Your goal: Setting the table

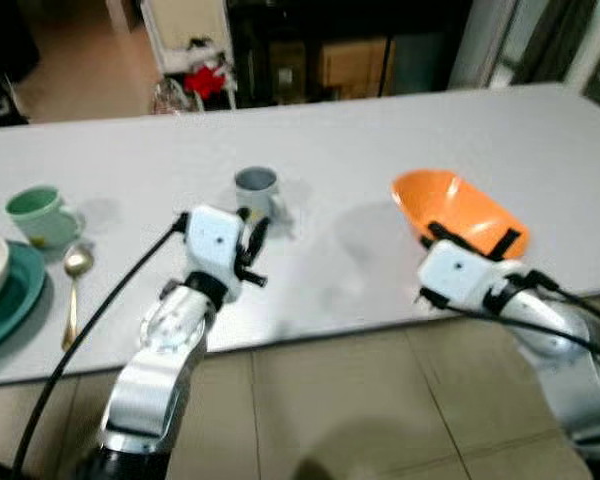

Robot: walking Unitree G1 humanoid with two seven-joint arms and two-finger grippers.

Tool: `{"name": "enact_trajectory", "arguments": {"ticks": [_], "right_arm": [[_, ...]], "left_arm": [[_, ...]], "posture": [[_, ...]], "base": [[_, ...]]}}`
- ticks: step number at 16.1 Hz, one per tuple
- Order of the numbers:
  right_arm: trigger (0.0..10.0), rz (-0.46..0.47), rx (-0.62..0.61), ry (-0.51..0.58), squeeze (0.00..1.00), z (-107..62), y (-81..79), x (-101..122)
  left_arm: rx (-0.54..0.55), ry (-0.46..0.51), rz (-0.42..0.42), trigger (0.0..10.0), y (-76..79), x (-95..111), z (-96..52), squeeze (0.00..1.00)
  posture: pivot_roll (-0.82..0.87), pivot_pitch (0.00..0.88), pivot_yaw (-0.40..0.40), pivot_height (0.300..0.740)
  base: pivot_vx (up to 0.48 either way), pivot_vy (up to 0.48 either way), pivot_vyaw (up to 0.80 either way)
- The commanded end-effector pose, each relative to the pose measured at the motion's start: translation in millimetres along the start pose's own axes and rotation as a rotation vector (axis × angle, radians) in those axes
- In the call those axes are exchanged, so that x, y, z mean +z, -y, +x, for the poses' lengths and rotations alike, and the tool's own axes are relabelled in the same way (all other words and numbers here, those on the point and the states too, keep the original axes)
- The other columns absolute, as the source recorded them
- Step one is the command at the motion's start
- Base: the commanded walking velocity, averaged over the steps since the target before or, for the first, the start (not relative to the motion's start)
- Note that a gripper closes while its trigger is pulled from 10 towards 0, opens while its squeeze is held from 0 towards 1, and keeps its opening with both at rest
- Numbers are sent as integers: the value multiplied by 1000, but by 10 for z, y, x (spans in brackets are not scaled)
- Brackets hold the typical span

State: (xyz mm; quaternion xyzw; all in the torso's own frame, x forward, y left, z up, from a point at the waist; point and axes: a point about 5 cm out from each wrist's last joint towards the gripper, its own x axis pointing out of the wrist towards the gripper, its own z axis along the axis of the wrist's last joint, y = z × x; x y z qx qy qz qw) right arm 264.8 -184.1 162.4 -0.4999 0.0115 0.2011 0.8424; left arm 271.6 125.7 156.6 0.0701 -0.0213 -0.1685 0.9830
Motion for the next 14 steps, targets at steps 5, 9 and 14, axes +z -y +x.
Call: {"name": "enact_trajectory", "arguments": {"ticks": [5, 9, 14], "right_arm": [[10000, -35, 9, 74, 0, 97, 53, 65], [10000, -125, 34, 105, 0, 435, 28, 14], [10000, -210, 26, 128, 0, 819, 88, -34]], "left_arm": [[23, -11, 41, 10000, -121, -2, -76, 0], [0, -27, 69, 10000, -183, -1, -105, 0], [-47, -43, 106, 10000, -219, 38, -148, 0]], "posture": [[37, 0, 29, 740], [57, 0, 37, 740], [101, 0, 49, 740]], "base": [[287, 0, 0], [0, 0, 0], [0, 0, 0]]}}
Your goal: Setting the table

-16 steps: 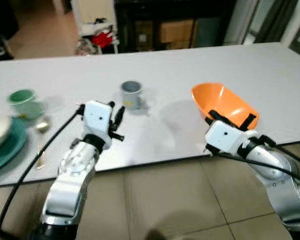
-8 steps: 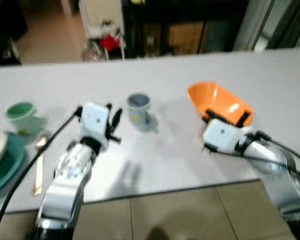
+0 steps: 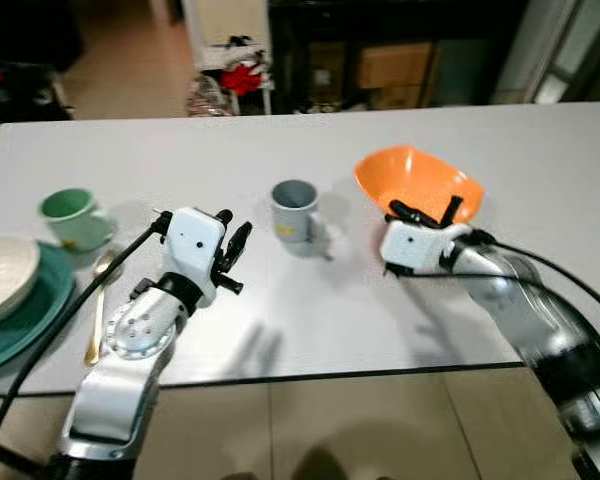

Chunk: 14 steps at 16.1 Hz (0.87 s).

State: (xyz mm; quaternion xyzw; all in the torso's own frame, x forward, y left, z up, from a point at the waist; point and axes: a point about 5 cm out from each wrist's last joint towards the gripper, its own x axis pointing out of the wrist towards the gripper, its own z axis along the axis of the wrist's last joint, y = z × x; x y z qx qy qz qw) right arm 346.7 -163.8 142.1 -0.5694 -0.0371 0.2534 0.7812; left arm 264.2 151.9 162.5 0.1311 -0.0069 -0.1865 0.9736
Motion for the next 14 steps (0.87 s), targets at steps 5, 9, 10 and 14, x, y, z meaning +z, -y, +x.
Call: {"name": "enact_trajectory", "arguments": {"ticks": [5, 9, 10, 14], "right_arm": [[10000, -109, 1, 58, 0, 303, -8, 77], [10000, -130, 37, 74, 0, 389, -97, 133], [10000, -147, 41, 67, 0, 391, -122, 120], [10000, -153, 70, 34, 0, 365, -189, 26]], "left_arm": [[5, -26, 9, 10000, -9, 68, -238, 0], [-8, -46, 3, 10000, 60, 78, -347, 0], [-20, -50, 3, 10000, 83, 77, -357, 0], [-50, -56, -8, 10000, 137, 100, -364, 0]], "posture": [[199, 0, 22, 740], [227, 0, 1, 740], [228, 0, 1, 740], [215, 0, 6, 740]], "base": [[0, 0, 0], [0, 0, 0], [0, 0, 0], [0, 0, 0]]}}
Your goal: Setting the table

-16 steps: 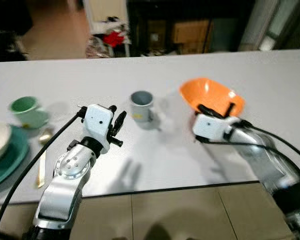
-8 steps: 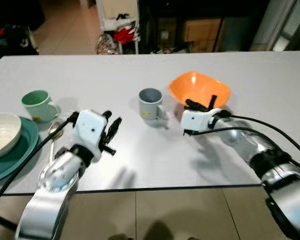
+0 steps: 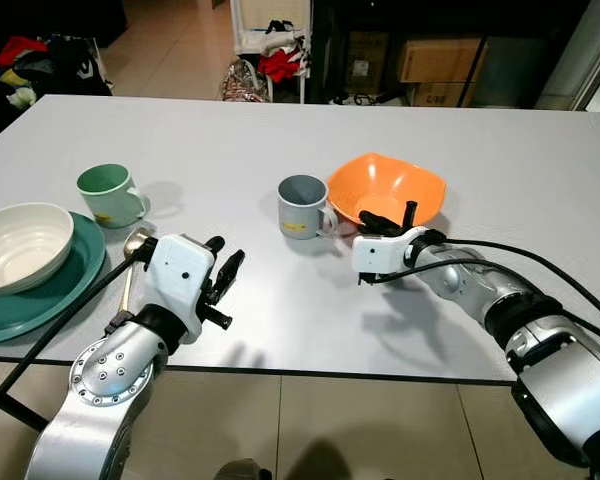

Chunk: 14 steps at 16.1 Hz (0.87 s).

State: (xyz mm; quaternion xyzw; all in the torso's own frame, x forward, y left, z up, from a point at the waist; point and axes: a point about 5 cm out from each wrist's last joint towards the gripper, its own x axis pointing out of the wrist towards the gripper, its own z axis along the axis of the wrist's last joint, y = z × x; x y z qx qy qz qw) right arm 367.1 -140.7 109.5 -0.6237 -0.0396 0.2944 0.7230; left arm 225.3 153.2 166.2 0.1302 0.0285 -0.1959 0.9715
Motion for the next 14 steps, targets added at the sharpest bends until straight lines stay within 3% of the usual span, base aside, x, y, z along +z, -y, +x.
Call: {"name": "enact_trajectory", "arguments": {"ticks": [1, 2, 3, 8, 11, 13, 14], "right_arm": [[10000, 11, -23, -6, 86, -8, 78, -29], [10000, 34, -19, -8, 702, -17, 68, -43], [10000, 70, -26, -2, 1000, -30, 61, -53], [10000, 220, -51, 110, 1000, -146, 96, -47], [10000, 308, -138, 247, 1000, -489, 284, 73], [10000, 350, -160, 253, 1000, -621, 273, 119], [10000, 495, -216, 258, 1000, -763, 219, 212]], "left_arm": [[-27, 12, 5, 10000, 29, 46, 9, 0], [-34, 13, 4, 10000, 36, 49, 18, 0], [-41, 14, 5, 10000, 41, 51, 31, 0], [-64, 38, -5, 10000, 42, 70, 142, 0], [-41, 79, -64, 10000, 13, 106, 232, 0], [-53, 75, -57, 10000, 32, 85, 263, 0], [-42, 60, -54, 10000, 39, 50, 290, 0]], "posture": [[213, 0, 8, 740], [210, 0, 11, 740], [205, 0, 15, 740], [159, 0, 33, 740], [113, 0, 47, 740], [86, 0, 57, 740], [70, 0, 62, 740]], "base": [[0, 0, 0], [0, 0, 0], [0, 0, 0], [0, 0, 0], [0, 0, 0], [0, 0, 0], [0, 0, 0]]}}
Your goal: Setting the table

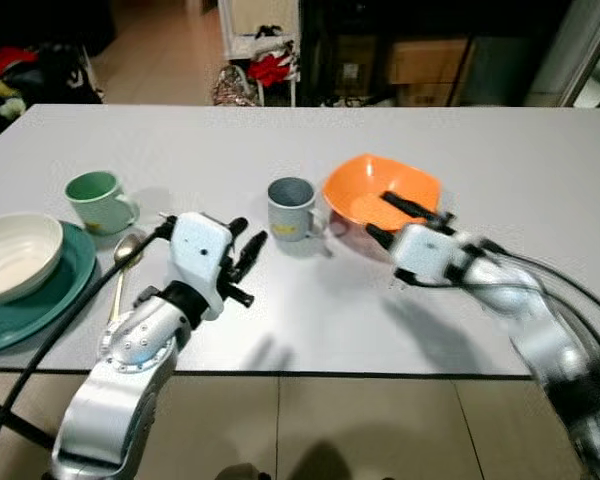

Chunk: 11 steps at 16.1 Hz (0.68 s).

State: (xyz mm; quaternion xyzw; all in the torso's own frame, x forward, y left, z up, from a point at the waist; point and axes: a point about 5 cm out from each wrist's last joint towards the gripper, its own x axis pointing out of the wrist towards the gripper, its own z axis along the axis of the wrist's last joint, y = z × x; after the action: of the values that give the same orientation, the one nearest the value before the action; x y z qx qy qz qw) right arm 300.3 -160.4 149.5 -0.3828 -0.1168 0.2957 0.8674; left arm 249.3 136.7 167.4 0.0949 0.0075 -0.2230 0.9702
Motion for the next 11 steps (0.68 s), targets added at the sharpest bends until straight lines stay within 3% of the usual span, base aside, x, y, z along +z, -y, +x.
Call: {"name": "enact_trajectory", "arguments": {"ticks": [1, 2, 4, 7, 9, 11], "right_arm": [[10000, 122, -70, 24, 1000, -41, 40, 116], [10000, 329, -182, 12, 1000, -206, -13, 232], [10000, 512, -385, -13, 1000, -411, -57, 367], [10000, 555, -386, -23, 1000, -432, -123, 459], [10000, 640, -408, -88, 1000, -510, -122, 468], [10000, 643, -390, -124, 1000, -525, -135, 464]], "left_arm": [[33, -22, 12, 10000, -25, -33, 24, 0], [113, -23, -4, 10000, -67, -54, 57, 0], [148, 7, -15, 10000, -59, 3, 88, 0], [203, 45, -72, 10000, -81, 37, 167, 0], [206, 31, -60, 10000, -48, 6, 206, 0], [202, 41, -61, 10000, -40, 34, 181, 0]], "posture": [[60, 0, 63, 740], [37, 0, 76, 740], [8, 0, 87, 740], [-17, 0, 101, 740], [-14, 0, 110, 740], [6, 0, 102, 740]], "base": [[0, 0, 0], [0, 0, 0], [0, 0, 800], [0, 0, 800], [0, 0, 800], [0, 0, 800]]}}
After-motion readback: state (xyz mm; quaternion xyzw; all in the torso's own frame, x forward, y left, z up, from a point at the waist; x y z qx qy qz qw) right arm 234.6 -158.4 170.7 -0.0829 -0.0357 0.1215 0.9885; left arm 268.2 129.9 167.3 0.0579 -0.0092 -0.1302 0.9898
